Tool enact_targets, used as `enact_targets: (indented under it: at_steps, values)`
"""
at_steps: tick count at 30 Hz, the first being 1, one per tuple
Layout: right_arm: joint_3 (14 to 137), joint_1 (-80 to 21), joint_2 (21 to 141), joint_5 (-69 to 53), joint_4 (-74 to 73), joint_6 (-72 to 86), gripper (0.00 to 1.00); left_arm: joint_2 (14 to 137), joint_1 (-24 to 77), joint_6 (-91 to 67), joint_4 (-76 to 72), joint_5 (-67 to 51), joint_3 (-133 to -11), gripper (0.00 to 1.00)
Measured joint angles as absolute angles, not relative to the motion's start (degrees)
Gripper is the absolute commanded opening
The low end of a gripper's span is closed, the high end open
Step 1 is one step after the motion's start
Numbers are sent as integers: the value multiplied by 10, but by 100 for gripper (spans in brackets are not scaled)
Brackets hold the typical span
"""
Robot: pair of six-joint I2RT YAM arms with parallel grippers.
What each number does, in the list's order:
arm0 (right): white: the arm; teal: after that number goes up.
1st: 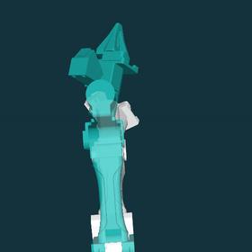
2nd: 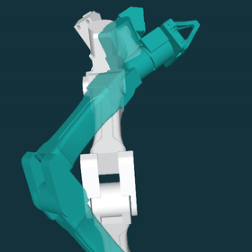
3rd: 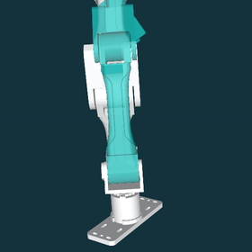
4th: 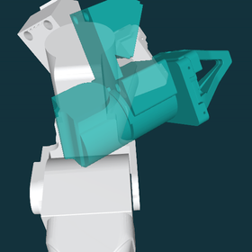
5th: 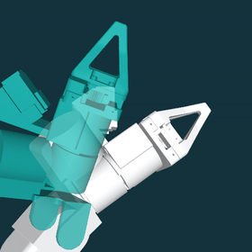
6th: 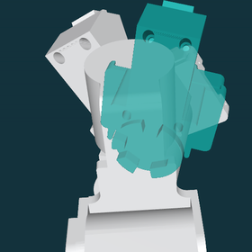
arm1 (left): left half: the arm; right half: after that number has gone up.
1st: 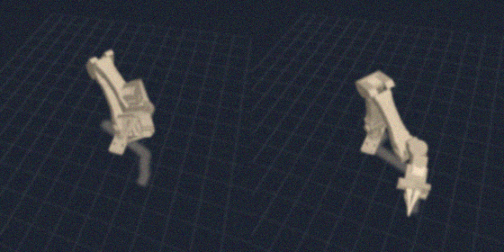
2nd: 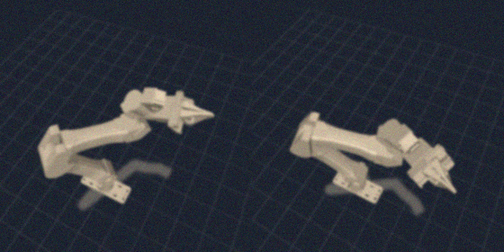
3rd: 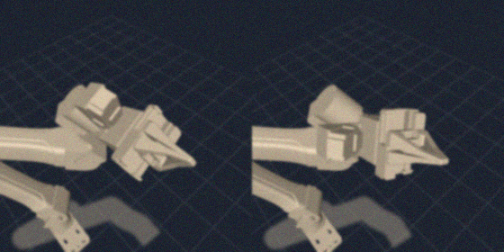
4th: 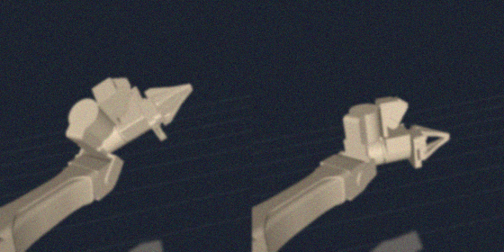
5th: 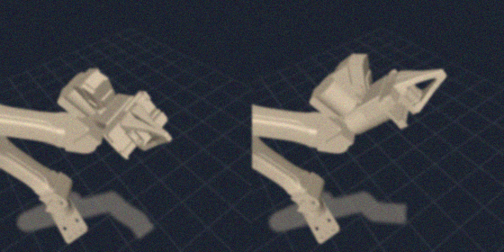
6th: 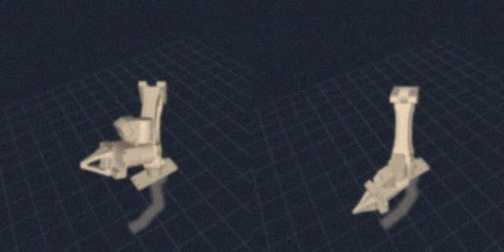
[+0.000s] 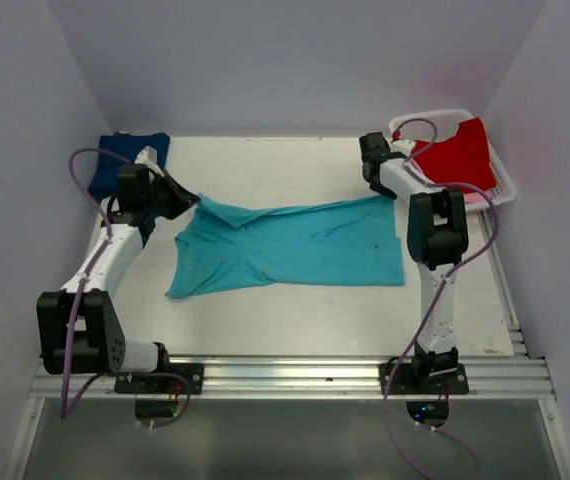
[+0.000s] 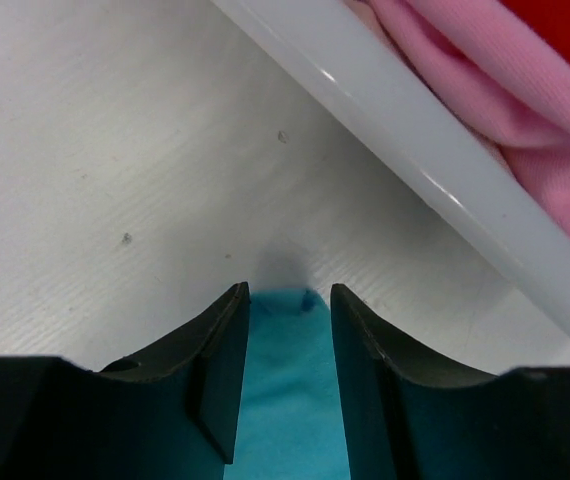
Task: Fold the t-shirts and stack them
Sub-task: Fold the tshirt
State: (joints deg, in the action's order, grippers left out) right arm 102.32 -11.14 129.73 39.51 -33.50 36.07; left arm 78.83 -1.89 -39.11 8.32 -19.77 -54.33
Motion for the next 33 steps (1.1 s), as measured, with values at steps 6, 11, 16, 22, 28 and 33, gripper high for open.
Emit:
enact_targets:
  at_steps: [6, 11, 16, 22, 28, 33]
  values:
    - [1053, -104, 1314, 381, -339, 362, 6, 782, -19, -382, 90, -197, -535, 0]
    - [1052, -97, 1314, 367, -340, 365, 19, 781, -19, -378, 92, -197, -535, 0]
    - [1034, -93, 1314, 361, -342, 370, 35, 780, -19, -378, 92, -197, -528, 0]
    - [1024, -93, 1309, 358, -337, 371, 36, 780, -19, -378, 95, -197, -526, 0]
    - [1004, -92, 1294, 342, -328, 371, 34, 780, -19, -378, 95, -197, -526, 0]
    - [954, -92, 1258, 328, -304, 370, 33, 780, -19, -378, 95, -197, -526, 0]
